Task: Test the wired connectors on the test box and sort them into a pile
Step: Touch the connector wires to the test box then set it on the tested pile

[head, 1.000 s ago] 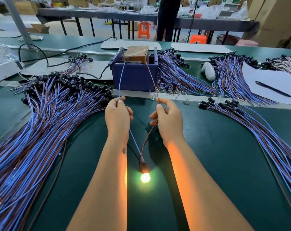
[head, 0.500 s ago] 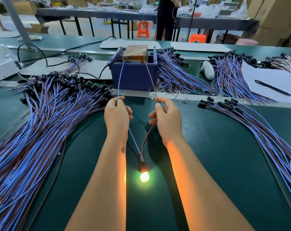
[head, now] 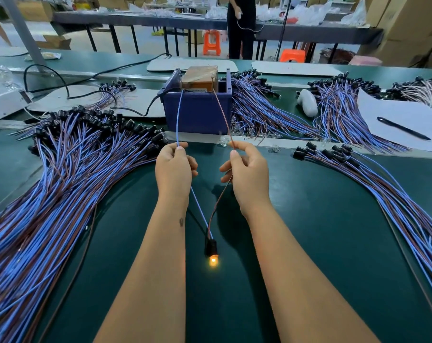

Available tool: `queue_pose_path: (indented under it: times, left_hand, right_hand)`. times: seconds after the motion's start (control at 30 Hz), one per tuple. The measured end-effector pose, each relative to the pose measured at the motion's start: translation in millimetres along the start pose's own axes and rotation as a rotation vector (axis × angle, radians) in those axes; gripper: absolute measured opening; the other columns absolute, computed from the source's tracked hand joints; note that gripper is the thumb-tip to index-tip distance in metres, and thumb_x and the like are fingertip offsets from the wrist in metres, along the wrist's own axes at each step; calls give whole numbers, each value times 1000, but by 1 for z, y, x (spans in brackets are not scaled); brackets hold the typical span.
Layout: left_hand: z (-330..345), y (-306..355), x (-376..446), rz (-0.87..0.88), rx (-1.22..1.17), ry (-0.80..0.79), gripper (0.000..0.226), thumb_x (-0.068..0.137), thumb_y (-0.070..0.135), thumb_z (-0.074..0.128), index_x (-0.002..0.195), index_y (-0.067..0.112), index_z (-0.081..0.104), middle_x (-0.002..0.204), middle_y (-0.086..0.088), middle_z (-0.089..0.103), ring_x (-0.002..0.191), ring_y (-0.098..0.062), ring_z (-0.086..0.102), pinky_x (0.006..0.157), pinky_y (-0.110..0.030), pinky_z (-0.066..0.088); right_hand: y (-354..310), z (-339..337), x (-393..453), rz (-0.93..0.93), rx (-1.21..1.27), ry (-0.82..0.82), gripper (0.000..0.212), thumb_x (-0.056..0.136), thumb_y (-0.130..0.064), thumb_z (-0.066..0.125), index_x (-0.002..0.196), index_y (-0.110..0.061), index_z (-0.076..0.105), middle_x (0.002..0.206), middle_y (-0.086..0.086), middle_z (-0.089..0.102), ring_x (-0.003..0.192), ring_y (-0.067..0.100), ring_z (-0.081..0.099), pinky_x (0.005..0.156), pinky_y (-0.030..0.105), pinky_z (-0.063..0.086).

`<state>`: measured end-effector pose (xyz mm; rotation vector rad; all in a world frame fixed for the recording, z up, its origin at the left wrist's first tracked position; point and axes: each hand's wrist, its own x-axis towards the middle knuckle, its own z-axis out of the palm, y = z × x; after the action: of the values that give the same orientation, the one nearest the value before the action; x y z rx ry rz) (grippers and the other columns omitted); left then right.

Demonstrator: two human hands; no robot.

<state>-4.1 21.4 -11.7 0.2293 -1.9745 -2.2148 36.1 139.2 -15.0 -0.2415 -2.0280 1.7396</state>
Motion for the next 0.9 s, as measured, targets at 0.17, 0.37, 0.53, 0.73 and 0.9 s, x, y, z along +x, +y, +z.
queue_pose_path:
  times: [0.17,0.37,0.53,0.73,0.9]
  left_hand:
    - [10,2,-10,76,67,-295,26,98,18,55,80,23,73,66,13,66,65,-2,56,66,-20,44]
    - [9,1,-12,67,61,-420,28,96,25,57,76,17,75,70,-1,64,68,-10,57,71,-22,48]
    - [5,5,-8,-11,-23,-261,31,97,24,57,67,20,67,54,5,55,50,-10,48,58,-27,44]
    - [3,7,-4,-99,-345,-212,25,99,17,56,75,17,53,53,8,56,49,-6,43,47,-17,37]
    - [0,6,-9,18,-169,-317,19,97,19,60,79,24,58,73,5,74,61,-4,54,60,-22,38]
  right_hand:
    - [-1,1,-1,-125,-53,-8,25,95,-7,54,111,-18,70,91,-5,67,77,11,57,82,36,53]
    - [-1,2,-2,-156,-56,-85,30,88,-4,64,107,-26,69,75,-1,62,64,17,54,68,35,50]
    - [-3,-2,-2,-77,115,-155,32,94,-2,54,113,-26,64,77,4,72,60,13,59,62,24,50]
    - [-5,-1,-6,-70,116,-410,42,86,-10,73,121,-30,64,84,9,69,70,9,57,68,21,51]
    - [-5,-14,3,120,536,-123,31,104,-36,38,106,-28,68,82,-2,65,62,8,55,60,20,45]
